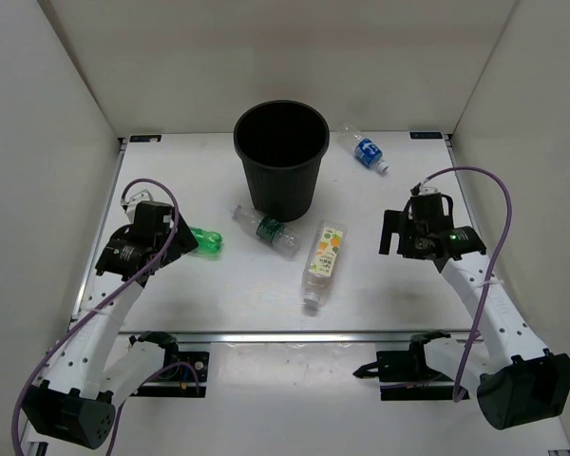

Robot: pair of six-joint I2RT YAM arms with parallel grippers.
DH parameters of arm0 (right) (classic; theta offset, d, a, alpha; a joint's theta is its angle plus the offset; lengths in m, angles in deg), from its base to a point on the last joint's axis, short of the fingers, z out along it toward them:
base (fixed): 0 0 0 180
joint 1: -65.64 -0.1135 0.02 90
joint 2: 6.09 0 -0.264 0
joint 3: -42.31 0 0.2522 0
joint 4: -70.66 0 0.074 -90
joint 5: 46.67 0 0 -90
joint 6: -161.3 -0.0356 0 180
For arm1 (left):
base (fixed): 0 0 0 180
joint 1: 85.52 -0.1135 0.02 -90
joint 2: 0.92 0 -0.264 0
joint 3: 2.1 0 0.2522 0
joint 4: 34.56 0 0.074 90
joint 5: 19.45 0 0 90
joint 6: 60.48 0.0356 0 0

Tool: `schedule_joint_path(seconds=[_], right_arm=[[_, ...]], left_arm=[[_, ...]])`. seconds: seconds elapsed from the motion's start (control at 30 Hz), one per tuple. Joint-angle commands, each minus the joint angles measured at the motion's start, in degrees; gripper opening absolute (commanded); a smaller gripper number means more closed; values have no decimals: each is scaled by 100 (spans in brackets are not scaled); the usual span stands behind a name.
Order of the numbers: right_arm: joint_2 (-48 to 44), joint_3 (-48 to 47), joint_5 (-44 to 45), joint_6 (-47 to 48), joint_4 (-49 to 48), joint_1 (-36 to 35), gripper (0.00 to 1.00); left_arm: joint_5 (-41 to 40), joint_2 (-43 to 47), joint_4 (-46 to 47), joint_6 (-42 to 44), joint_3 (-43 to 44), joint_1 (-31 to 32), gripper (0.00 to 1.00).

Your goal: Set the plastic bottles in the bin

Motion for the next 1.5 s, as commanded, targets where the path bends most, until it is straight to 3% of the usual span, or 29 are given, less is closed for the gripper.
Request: schedule_joint_path(seconds=[0.0,0.33,0.63,1.0,1.47], right_arm=[[-115,-297,45,179,-108,-53,99],[-792,-16,449,180,-987,-844,100],[-186,-60,695,153,-925,-783,99],[51,63,54,74,-934,-185,99],[-19,221,-69,91,-987,96,99]], left_arm=[[-134,123,173,-96,-47,-114,98],[-29,-395,708,-499,-582,-229,99],[-20,-1545,1482,-940,-680,-440,99],[217,-2337,2669,-1739,-399,-449,98],[217,-3674,2889,-1792,-267,-581,98]])
